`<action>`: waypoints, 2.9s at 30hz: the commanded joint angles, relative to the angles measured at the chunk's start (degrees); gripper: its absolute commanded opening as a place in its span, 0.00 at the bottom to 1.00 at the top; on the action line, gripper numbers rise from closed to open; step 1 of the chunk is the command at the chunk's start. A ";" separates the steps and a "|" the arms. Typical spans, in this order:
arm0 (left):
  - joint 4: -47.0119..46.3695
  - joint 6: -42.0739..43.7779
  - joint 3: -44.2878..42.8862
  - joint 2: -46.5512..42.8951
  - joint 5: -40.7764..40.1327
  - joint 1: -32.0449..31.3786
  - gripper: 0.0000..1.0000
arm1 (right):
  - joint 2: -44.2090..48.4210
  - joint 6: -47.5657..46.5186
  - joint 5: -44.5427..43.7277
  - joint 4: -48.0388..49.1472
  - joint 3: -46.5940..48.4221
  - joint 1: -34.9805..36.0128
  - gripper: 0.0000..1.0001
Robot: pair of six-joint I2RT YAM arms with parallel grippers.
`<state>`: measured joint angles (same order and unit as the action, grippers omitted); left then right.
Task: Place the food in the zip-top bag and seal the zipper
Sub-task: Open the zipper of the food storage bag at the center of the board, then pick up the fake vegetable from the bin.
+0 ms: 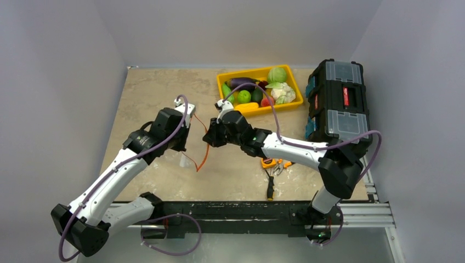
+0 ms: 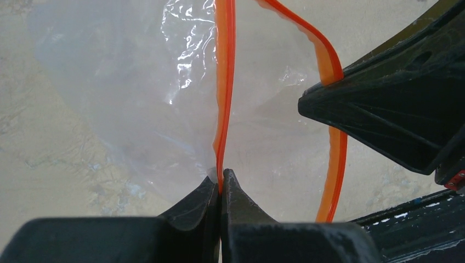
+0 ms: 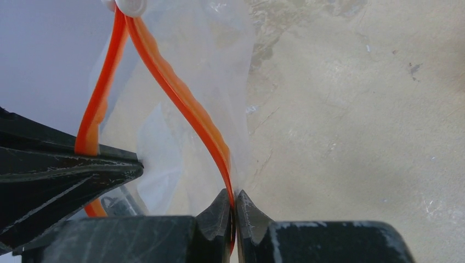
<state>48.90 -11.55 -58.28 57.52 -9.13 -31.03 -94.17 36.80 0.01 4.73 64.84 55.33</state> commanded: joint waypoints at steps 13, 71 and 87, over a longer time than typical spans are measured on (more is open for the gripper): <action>1.72 -4.24 -4.66 9.19 2.00 3.09 0.00 | 1.76 -10.84 -0.75 -9.45 9.24 -1.04 0.38; 0.00 -3.92 -0.62 9.65 2.57 6.59 0.00 | -41.66 -43.49 -54.70 -17.47 44.56 -30.80 0.71; 0.07 -4.17 -0.43 9.50 2.09 6.59 0.00 | -33.11 -40.98 -50.29 -23.21 49.10 -30.68 0.08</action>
<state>50.39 -15.49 -59.11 67.29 -7.20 -24.75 -134.80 -6.61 -51.75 -17.80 111.53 24.73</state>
